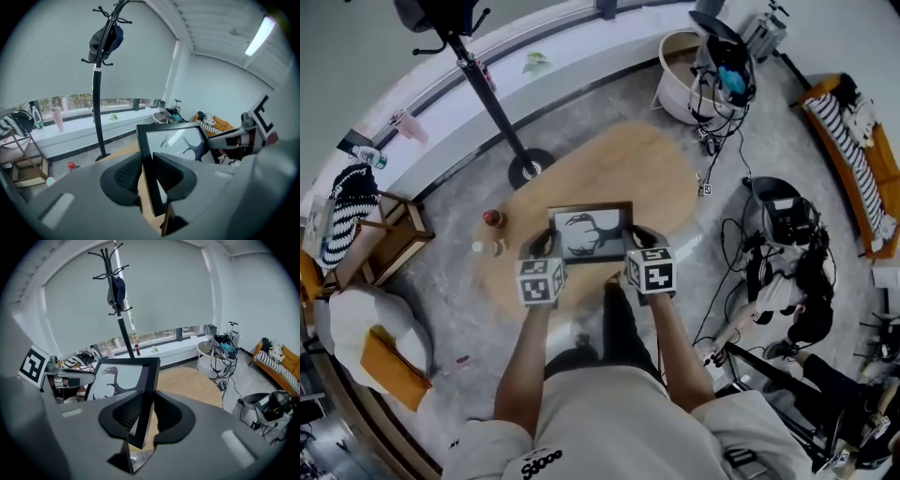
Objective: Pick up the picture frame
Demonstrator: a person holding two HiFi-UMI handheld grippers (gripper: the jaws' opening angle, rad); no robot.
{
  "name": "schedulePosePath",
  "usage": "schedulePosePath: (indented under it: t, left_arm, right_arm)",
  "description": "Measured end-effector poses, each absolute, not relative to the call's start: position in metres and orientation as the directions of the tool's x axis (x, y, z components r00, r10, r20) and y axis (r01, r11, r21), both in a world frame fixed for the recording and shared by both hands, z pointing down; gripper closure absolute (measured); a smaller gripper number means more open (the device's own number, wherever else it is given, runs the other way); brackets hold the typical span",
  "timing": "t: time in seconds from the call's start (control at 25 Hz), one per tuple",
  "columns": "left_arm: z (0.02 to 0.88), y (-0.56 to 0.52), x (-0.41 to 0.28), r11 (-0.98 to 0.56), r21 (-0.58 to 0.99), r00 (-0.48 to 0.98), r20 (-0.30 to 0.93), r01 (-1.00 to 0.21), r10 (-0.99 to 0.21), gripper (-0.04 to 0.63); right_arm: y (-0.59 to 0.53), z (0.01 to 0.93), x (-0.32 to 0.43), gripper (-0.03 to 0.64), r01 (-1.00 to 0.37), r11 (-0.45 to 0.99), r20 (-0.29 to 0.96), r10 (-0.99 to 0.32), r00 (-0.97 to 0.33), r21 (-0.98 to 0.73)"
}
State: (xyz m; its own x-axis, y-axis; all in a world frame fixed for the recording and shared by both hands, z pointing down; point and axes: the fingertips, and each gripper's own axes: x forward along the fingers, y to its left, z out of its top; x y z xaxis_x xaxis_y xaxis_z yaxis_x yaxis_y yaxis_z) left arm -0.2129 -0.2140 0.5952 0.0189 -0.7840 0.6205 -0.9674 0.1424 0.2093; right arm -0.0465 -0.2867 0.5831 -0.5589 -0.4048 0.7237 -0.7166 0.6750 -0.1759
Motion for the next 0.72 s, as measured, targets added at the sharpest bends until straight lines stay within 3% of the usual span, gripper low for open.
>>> schedulePosePath:
  t: [0.72]
  left_arm:
    - [0.441, -0.135, -0.219, 0.086, 0.116, -0.038, 0.364, -0.99, -0.93, 0.517]
  right_arm:
    - [-0.202, 0.436, -0.05, 0.534, -0.703, 0.706, 0.522, -0.567, -0.637, -0.09]
